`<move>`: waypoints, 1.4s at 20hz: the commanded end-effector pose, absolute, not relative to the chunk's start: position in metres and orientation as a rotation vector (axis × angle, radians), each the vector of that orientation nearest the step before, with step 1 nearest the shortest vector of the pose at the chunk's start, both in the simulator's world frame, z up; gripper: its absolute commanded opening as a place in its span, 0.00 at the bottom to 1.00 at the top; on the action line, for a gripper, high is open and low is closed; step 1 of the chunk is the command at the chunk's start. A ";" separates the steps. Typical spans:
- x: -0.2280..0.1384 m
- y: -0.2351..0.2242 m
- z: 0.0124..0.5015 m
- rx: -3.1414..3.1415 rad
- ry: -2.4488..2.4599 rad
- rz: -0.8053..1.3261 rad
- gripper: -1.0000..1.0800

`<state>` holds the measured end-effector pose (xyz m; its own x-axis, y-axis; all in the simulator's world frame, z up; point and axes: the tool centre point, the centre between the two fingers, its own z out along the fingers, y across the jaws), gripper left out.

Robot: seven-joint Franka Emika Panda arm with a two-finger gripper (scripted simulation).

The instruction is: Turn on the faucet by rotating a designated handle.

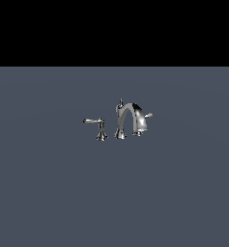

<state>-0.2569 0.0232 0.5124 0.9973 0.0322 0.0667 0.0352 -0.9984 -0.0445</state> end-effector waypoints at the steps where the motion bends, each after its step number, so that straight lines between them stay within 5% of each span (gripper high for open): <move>1: -0.257 0.023 0.512 -3.094 -0.052 -0.102 0.00; 13: -0.230 0.030 0.487 -3.095 0.075 -0.097 0.00; 28: -0.132 0.038 0.398 -3.059 0.518 -0.077 0.00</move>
